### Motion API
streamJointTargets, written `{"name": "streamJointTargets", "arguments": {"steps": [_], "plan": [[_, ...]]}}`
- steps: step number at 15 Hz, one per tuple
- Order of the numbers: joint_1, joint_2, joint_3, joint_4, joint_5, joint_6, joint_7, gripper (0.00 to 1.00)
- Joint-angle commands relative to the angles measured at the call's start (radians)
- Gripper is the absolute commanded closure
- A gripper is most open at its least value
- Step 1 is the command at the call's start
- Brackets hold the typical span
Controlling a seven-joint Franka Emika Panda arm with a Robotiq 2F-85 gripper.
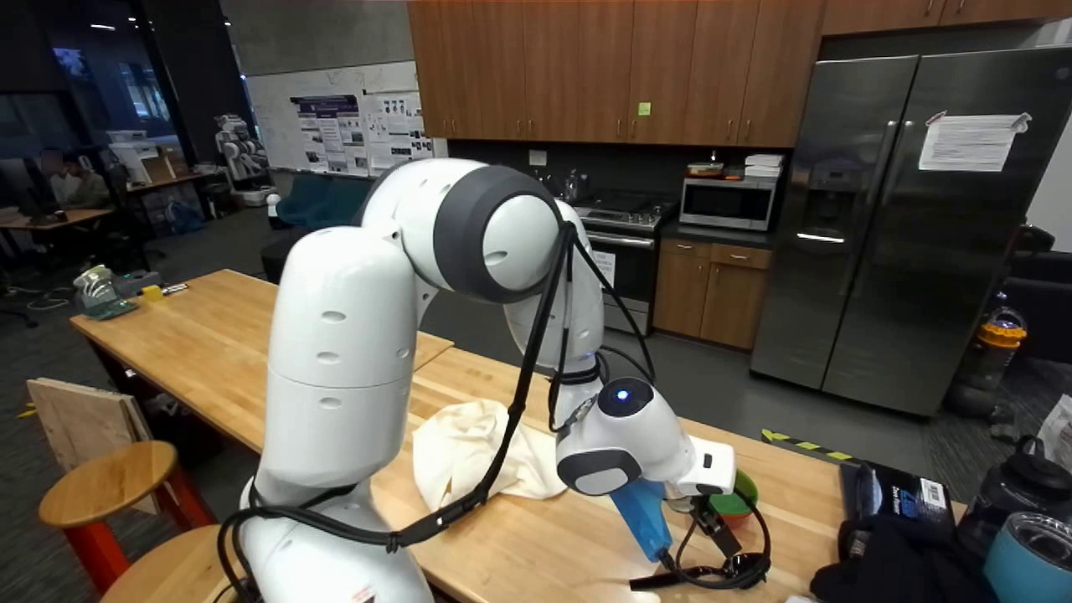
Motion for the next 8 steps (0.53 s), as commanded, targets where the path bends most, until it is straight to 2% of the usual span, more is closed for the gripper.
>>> {"name": "streamJointTargets", "arguments": {"steps": [1, 5, 7, 8], "plan": [[0.273, 0.019, -0.215, 0.030, 0.193, -0.001, -0.105, 0.00], [0.585, 0.107, -0.390, 0.045, 0.339, -0.011, -0.116, 0.00], [0.735, 0.160, -0.446, 0.039, 0.379, -0.013, -0.083, 0.00], [0.785, 0.180, -0.447, 0.029, 0.393, -0.007, -0.062, 0.00]]}}
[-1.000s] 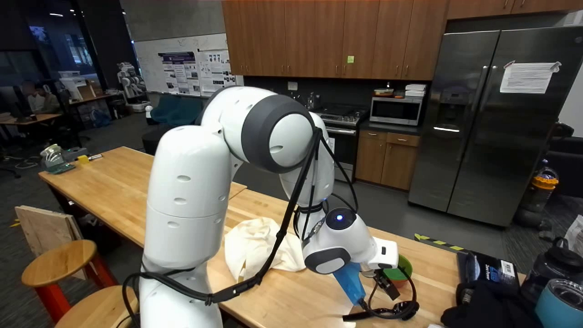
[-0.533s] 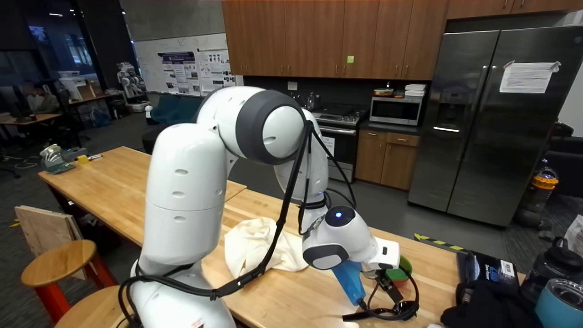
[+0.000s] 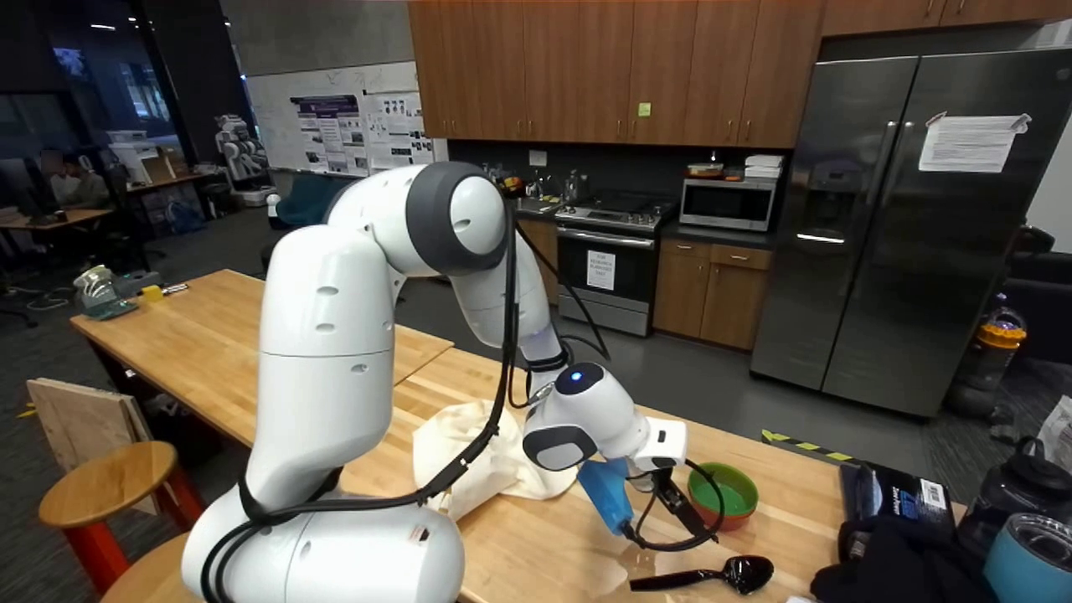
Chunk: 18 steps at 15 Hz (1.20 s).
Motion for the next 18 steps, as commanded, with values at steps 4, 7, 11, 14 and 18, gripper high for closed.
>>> {"name": "streamJointTargets", "arguments": {"steps": [4, 7, 11, 14, 18], "plan": [[0.313, 0.158, -0.059, -0.027, 0.106, 0.004, 0.134, 0.00], [0.381, 0.187, -0.082, -0.075, 0.160, 0.001, 0.231, 0.00], [0.420, 0.190, -0.121, -0.153, 0.179, 0.000, 0.379, 0.00], [0.394, 0.174, -0.125, -0.180, 0.159, 0.000, 0.442, 0.00], [0.347, 0.177, -0.140, -0.151, 0.088, 0.000, 0.503, 0.00]]}}
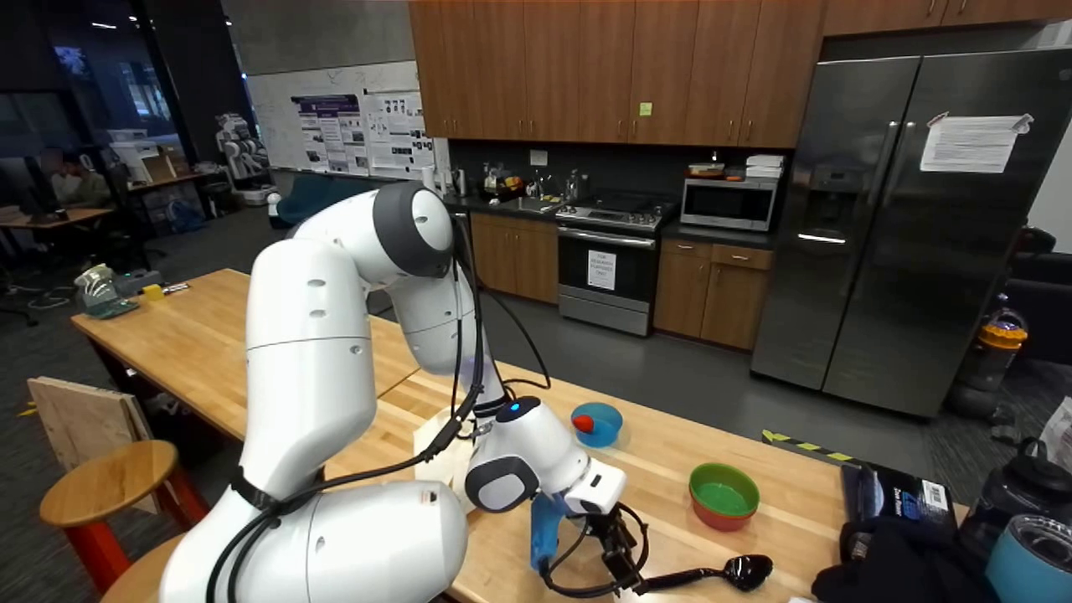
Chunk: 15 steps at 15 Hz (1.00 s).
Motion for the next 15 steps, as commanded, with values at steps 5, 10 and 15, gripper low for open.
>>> {"name": "streamJointTargets", "arguments": {"steps": [5, 10, 15], "plan": [[-0.172, -0.012, 0.011, 0.051, -0.226, 0.000, 0.149, 0.00], [-0.301, -0.027, 0.068, 0.073, -0.373, 0.002, 0.235, 0.00], [-0.560, -0.132, 0.236, 0.066, -0.625, 0.014, 0.388, 0.47]]}}
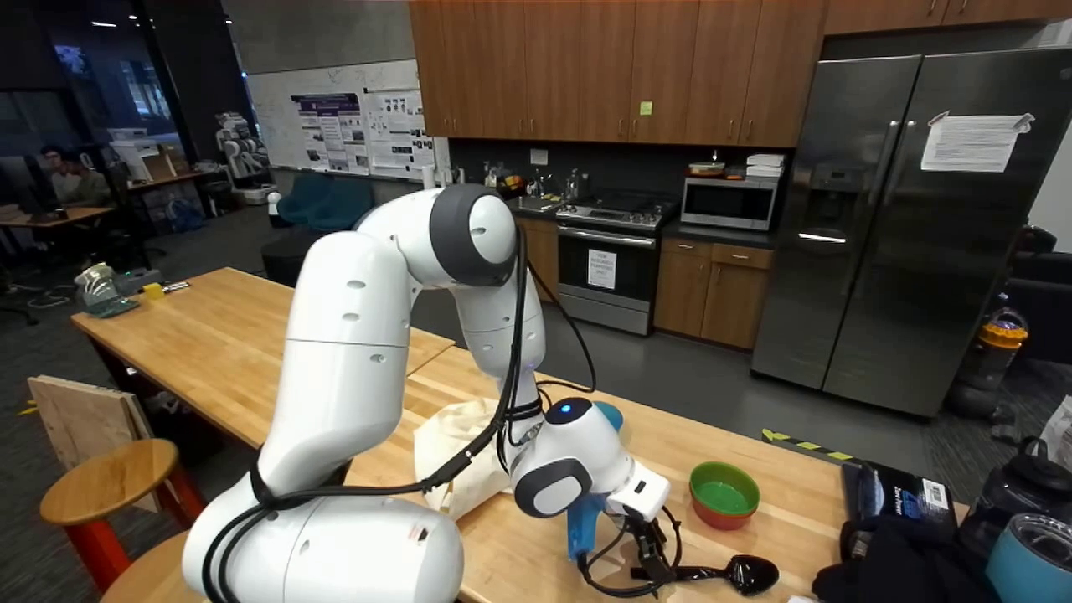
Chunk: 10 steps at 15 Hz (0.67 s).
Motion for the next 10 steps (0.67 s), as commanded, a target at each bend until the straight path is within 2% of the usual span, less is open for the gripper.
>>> {"name": "streamJointTargets", "arguments": {"steps": [1, 4, 6, 7, 10], "plan": [[-0.227, -0.119, 0.142, -0.020, -0.200, 0.001, 0.112, 0.56], [-0.452, -0.174, 0.273, -0.035, -0.410, 0.000, 0.213, 0.78], [-0.616, -0.185, 0.377, -0.032, -0.549, -0.003, 0.288, 0.97], [-0.689, -0.187, 0.419, -0.031, -0.612, -0.003, 0.315, 1.00], [-0.885, -0.183, 0.532, -0.020, -0.780, -0.003, 0.370, 0.97]]}}
